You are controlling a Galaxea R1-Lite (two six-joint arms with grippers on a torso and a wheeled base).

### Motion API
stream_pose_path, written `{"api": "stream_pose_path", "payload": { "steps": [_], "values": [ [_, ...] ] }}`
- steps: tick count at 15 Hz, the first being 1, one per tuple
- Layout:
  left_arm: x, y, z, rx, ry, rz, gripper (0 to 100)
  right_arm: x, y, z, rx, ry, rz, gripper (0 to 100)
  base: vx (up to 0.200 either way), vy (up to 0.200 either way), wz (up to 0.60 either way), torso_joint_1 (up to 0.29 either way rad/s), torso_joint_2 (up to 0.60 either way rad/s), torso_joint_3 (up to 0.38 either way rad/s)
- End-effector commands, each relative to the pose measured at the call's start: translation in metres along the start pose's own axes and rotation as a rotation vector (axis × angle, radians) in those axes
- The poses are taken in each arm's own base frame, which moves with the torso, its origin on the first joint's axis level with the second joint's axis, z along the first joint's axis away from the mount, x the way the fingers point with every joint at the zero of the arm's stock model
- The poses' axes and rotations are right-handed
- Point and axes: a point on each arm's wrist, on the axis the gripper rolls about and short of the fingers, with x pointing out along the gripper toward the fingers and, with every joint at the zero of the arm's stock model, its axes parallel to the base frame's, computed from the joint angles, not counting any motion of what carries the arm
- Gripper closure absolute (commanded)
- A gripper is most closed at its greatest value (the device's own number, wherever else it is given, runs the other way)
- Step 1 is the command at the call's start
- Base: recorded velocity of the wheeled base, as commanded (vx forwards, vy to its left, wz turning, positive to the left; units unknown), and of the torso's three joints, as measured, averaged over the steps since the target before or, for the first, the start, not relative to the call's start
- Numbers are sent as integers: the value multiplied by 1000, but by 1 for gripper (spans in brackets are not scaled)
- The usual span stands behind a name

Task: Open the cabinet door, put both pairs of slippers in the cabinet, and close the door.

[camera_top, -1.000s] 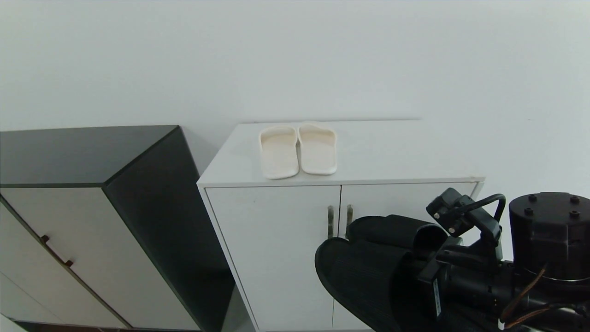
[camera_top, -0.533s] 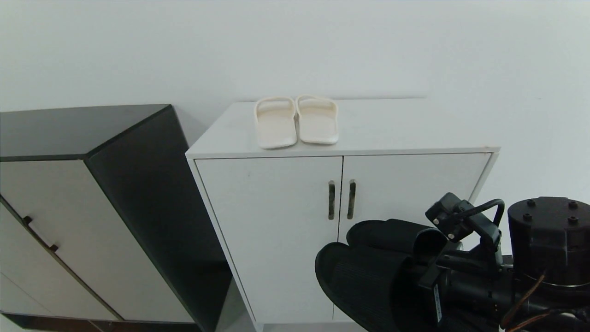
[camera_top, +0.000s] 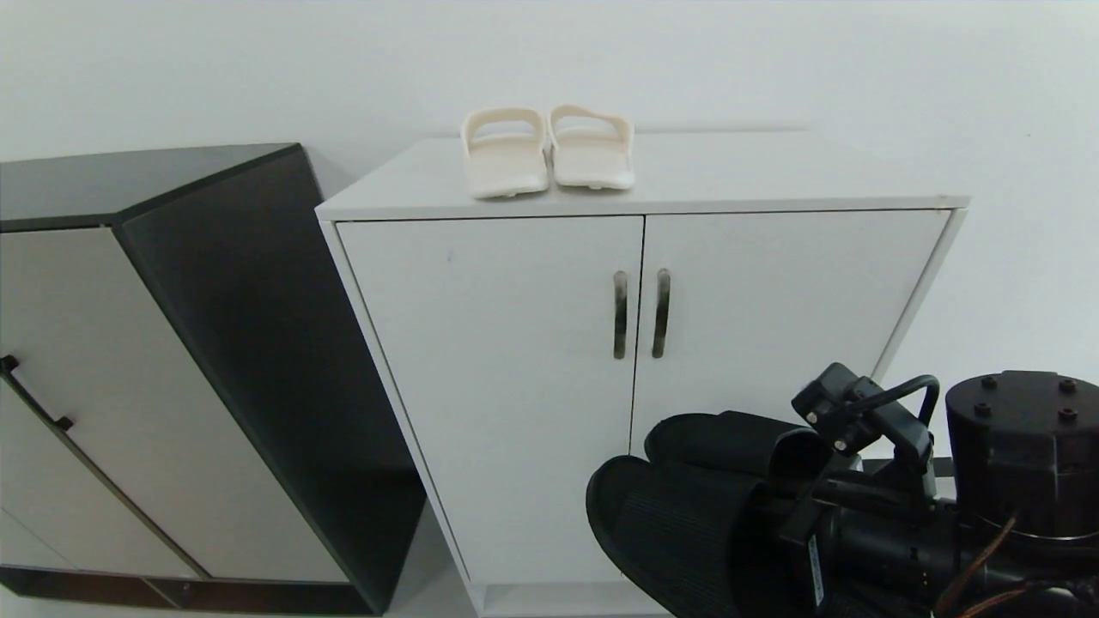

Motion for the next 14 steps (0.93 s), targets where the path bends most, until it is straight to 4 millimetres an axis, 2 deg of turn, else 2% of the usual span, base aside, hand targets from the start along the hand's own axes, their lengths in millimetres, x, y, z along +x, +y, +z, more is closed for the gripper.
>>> {"api": "stream_pose_path", "payload": {
  "steps": [1, 3, 5, 7, 8, 10, 12, 14],
  "values": [
    [31, 2, 62, -89, 67, -143, 0, -1, 0, 1, 0, -7, -1, 100, 0, 0, 0, -95, 461, 359],
    [70, 2, 74, -105, 141, -253, 0, -1, 0, 1, 0, -6, -1, 100, 0, 0, 0, -75, 447, 368],
    [107, -4, 80, -112, 148, -442, 0, -2, 0, 1, 0, -6, -2, 100, 0, 0, 0, -41, 442, 391],
    [135, -12, 85, -97, 133, -530, 0, -2, 0, -1, 0, 0, 0, 100, 0, 0, 0, -15, 352, 325],
    [152, -23, 92, -91, 121, -604, 0, -1, 0, -1, 0, 0, 0, 100, 0, 0, 0, -2, 173, 144],
    [171, -42, 104, -83, 118, -704, 0, -1, 0, -1, 0, 2, 0, 100, 0, 0, 0, 0, 73, 63],
    [198, -73, 127, -72, 89, -826, 0, -2, 0, -2, 0, 3, 0, 100, 0, 0, 0, 0, 0, 0],
    [214, -99, 140, -73, 71, -910, 0, -2, -1, -4, 0, 11, -1, 100, 0, 0, 0, 0, 0, 0]
  ]
}}
